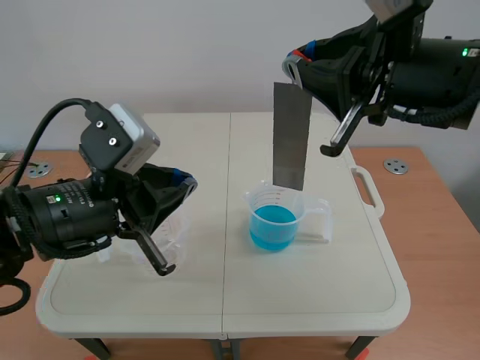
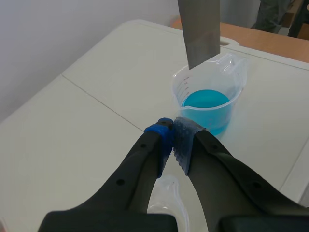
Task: Hold the metal plate by the orange handle, dip it into the blue solution, take it out and point at it, then put the plate back in the beaker on the left.
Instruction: 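Point at the plate with the left hand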
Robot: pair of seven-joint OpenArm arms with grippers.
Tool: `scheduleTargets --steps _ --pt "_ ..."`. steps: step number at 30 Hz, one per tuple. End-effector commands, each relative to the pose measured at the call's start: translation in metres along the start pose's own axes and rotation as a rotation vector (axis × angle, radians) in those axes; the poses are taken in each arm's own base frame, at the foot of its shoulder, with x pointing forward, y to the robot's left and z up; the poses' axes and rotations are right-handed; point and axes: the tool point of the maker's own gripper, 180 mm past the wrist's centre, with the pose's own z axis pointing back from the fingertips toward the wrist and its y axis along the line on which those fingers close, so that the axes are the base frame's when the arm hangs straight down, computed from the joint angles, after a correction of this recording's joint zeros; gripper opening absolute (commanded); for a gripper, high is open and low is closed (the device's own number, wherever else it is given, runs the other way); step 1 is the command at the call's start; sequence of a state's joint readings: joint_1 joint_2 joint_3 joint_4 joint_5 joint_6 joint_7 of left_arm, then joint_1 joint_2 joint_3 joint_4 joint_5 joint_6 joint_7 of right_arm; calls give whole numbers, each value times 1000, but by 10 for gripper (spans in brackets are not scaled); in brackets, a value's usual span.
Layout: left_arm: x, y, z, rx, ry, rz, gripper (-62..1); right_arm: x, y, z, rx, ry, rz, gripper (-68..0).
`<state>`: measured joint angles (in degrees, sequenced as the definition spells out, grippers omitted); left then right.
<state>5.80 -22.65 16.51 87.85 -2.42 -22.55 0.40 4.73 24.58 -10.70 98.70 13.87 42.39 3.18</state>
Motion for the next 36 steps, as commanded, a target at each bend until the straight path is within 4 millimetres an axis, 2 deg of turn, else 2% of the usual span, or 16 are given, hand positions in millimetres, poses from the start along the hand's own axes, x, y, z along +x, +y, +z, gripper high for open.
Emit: scheduleTargets --steps 1,22,29,36 --pt "12 2 -5 4 -45 4 -591 10 -4 0 2 -35 13 -664" --pt "13 -20 -59 -67 -82 -25 -591 9 -4 0 2 -34 13 -664" --pt "21 -18 -72 -65 -102 -30 -591 9 -4 0 2 -34 13 -664" --pt "15 -18 -85 -71 -86 -33 -591 10 -4 0 2 -34 13 -664"
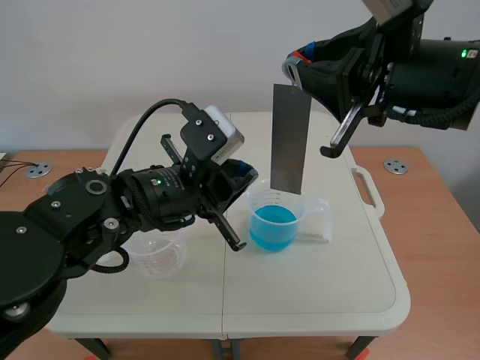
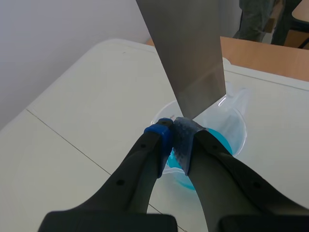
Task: Hold the metal plate by the orange handle, dip it into the blue solution, take it out and point at it, then put the plate back in the beaker on the left.
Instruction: 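Point at the plate with the left hand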
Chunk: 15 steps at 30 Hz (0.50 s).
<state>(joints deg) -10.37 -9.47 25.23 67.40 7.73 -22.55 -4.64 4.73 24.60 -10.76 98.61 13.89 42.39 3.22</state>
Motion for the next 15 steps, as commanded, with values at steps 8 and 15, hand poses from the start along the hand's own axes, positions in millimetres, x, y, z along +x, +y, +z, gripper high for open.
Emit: scheduleTargets --steps 8,15 --pt "1 -7 -7 -22 -33 -1 -591 10 -4 0 1 -34 14 -664" --pt "0 -8 -7 -23 -27 -8 -591 10 -4 0 1 -35 14 -664"
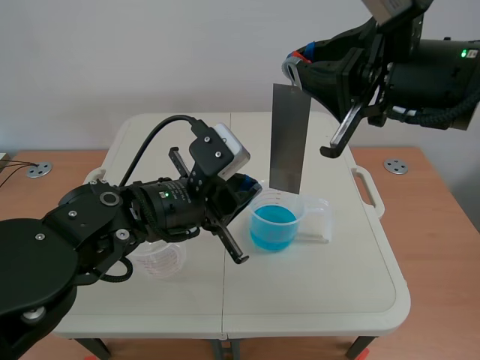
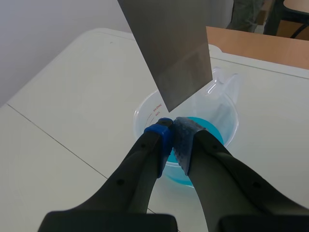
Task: Hold the metal plate by the orange handle, dip it into the blue solution, take it out and point at it, then put the plate back in the beaker on the left.
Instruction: 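Point at the plate with the left hand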
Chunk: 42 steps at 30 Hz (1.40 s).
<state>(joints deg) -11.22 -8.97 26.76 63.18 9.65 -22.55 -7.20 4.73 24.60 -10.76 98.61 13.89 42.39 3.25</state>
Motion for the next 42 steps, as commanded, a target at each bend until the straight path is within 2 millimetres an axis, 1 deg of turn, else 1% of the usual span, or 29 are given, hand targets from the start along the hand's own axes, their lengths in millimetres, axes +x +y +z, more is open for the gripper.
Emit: scheduleTargets --steps 1,7,10,15,20,25,33,42 --pt "14 4 -2 12 -45 -5 -591 10 -4 0 1 -34 14 -664" --pt "14 4 -2 12 -44 -5 -591 10 -4 0 1 -34 14 -664" --pt "10 5 0 13 -33 -10 -591 10 -4 0 1 -34 14 -664" --pt "8 11 15 22 -25 -43 -591 10 -4 0 1 -34 14 -664" --pt "18 23 46 57 -48 -78 -591 10 -4 0 1 -34 14 -664" --pt "16 24 82 70 -27 -122 -591 10 -4 0 1 -34 14 -664" --pt "2 21 143 101 -5 -61 -591 10 -4 0 1 -34 14 -664" --pt "-15 20 200 155 29 16 -591 10 -4 0 1 -38 14 -664"
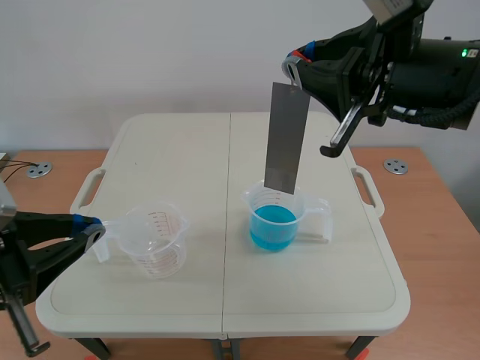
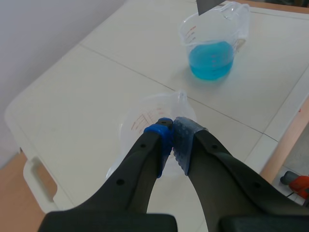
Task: Hold the metal plate by the orange handle, dip it into the blue solution, take it out and point at it, then put the plate back in the beaker on the left.
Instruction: 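Point at the plate with the left hand, then lower the plate into the blue solution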
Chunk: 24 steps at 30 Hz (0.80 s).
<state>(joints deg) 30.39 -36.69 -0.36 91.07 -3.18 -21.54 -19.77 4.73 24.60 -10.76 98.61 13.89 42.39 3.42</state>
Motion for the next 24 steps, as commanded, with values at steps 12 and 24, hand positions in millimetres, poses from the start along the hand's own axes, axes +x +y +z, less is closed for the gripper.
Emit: scheduleTargets --steps 12,24 --pt "-7 -2 56 52 -4 59 -591 -1 -3 -2 -2 -34 -20 -664" --pt "-24 -7 87 155 60 137 -591 -19 10 -9 25 -33 -34 -664"
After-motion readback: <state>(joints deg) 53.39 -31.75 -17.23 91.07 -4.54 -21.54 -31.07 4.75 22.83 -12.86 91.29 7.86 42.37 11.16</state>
